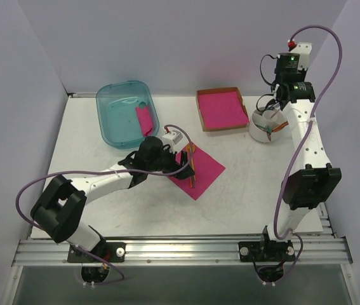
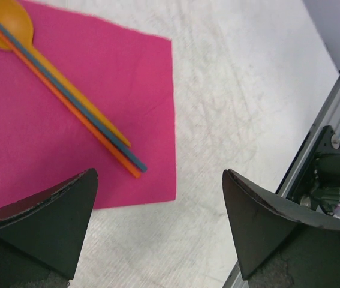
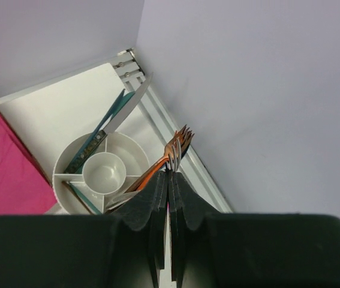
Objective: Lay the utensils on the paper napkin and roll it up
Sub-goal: Pick up the utensils from the container, then place the utensils on the napkin.
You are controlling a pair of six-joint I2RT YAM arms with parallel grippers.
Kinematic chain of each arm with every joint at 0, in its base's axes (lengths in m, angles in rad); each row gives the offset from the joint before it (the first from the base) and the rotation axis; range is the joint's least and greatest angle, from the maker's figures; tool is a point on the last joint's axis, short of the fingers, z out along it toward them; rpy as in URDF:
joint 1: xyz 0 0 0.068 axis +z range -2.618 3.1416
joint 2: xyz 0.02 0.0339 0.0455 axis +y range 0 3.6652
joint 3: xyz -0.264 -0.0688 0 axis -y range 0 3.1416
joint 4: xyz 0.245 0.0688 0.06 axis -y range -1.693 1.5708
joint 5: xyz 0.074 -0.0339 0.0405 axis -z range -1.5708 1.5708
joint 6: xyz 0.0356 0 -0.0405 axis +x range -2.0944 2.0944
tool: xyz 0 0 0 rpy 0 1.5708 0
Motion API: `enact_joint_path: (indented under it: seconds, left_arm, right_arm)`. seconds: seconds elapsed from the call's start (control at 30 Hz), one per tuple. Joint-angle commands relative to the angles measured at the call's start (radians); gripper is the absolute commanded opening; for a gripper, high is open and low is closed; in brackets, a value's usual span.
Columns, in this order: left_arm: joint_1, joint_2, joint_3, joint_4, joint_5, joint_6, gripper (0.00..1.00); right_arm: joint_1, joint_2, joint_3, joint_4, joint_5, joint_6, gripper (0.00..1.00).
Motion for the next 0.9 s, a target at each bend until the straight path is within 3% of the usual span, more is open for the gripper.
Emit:
enact_joint_path:
  seconds: [0.0, 0.27, 0.4, 0.67, 0.87]
  left_arm:
    - [-0.007, -0.03, 0.084, 0.111, 0.054, -0.007, 0.94]
    - [-0.008, -0.019, 0.226, 0.216, 0.067, -0.024, 0.94]
    - [-0.008, 0.084, 0.361, 0.199, 0.096, 0.024, 0.94]
    - [-0.023, 0.273, 0.556, 0.292, 0.13, 0.208, 0.94]
    - [-0.053, 0.398, 0.749, 0.225, 0.101, 0.351, 0.94]
  right_arm:
    - [0.024, -0.077, 0.072, -0.062, -0.044, -0.013, 0.0]
    - [0.062, -0.148, 0.066, -0.093, -0.218, 0.01, 0.0]
    - [0.099, -0.177, 0.049, -0.109, -0.275, 0.031, 0.0]
    - [0.188, -0.208, 0.024, -0.142, -0.333, 0.093, 0.0]
    - [0.292, -0.219, -0.006, -0.155, -0.316, 0.128, 0.0]
